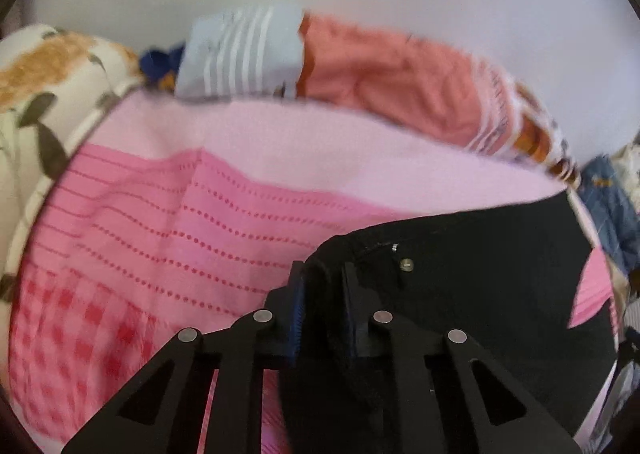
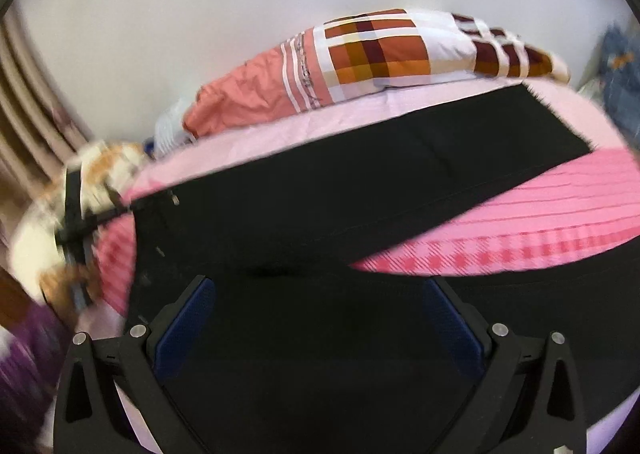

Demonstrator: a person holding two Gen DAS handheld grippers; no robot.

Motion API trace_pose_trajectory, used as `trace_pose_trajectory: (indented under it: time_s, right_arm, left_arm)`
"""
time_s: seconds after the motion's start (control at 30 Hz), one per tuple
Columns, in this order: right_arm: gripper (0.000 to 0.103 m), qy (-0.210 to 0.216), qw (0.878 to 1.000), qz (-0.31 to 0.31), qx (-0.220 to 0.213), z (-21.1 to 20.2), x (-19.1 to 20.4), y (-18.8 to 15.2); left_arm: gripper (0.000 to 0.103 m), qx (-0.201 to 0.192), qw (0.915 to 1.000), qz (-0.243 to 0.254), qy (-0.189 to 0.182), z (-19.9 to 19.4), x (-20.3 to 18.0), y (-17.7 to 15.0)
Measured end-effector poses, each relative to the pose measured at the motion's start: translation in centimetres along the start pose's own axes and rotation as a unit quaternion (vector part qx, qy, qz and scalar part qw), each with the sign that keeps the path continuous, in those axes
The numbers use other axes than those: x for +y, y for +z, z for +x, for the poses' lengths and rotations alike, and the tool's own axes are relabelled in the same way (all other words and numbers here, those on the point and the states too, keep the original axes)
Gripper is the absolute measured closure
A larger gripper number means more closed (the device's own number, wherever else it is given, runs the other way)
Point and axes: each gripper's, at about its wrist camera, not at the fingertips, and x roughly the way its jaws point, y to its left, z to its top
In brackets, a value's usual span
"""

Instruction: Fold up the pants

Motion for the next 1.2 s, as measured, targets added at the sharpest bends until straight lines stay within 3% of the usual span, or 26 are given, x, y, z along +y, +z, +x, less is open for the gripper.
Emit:
trace_pose_trajectory:
  time_s: [0.1, 0.17, 0.3, 0.4, 0.63, 0.7, 0.73, 0.77, 0.87, 1.03, 1.2]
  right_arm:
    - [0.0, 0.058, 0.997, 0.042, 0.013, 1.2, -0.9, 3.1]
    - [0.001, 0.128, 0.988, 0.082, 0.027, 2.8, -2.0, 5.5]
    - [0.004, 0.191, 0.969, 0.135, 0.074, 7.9, -3.5, 9.5]
    - [0.009, 0.183, 0.965, 0.157, 0.101, 11.4, -4.3, 11.1]
    - [0.021, 0.184, 0.931, 0.275, 0.153, 19.8, -8.6, 12.7]
    - [0.064, 0.166, 0.937, 0.262, 0.162, 20.8, -8.3, 13.0]
    - [0.095, 0.152, 0.941, 0.252, 0.168, 21.2, -8.2, 13.0]
    - [0.095, 0.142, 0.943, 0.247, 0.171, 21.4, -8.1, 12.9]
    - [0.096, 0.139, 0.954, 0.225, 0.138, 19.8, -7.6, 12.1]
    - [0.096, 0.15, 0.965, 0.193, 0.097, 12.4, -6.8, 8.2]
    - [0.097, 0.154, 0.959, 0.204, 0.125, 6.1, -6.4, 0.6]
  left_arm:
    - [0.086, -0.038, 0.9991, 0.001, -0.018, -3.9, -1.8, -1.2]
    - [0.086, -0.056, 0.9978, -0.001, -0.035, -6.3, -3.0, -2.2]
    - [0.086, -0.081, 0.9954, -0.001, -0.052, -10.6, -5.5, -4.8]
    - [0.086, -0.085, 0.9949, -0.006, -0.055, -12.2, -7.1, -6.9]
    - [0.086, -0.061, 0.9952, -0.038, -0.067, -13.4, -8.3, -10.7]
    - [0.086, -0.054, 0.9949, -0.05, -0.069, -13.4, -8.4, -11.4]
    - [0.086, -0.052, 0.9948, -0.054, -0.069, -13.4, -8.4, -11.6]
    - [0.086, -0.051, 0.9947, -0.057, -0.069, -13.5, -8.4, -11.7]
    - [0.086, -0.045, 0.9948, -0.067, -0.063, -13.4, -8.1, -11.9]
    - [0.086, -0.033, 0.9949, -0.079, -0.053, -14.3, -6.6, -12.3]
    - [0.086, -0.004, 0.996, -0.085, -0.028, -15.0, -5.7, -14.0]
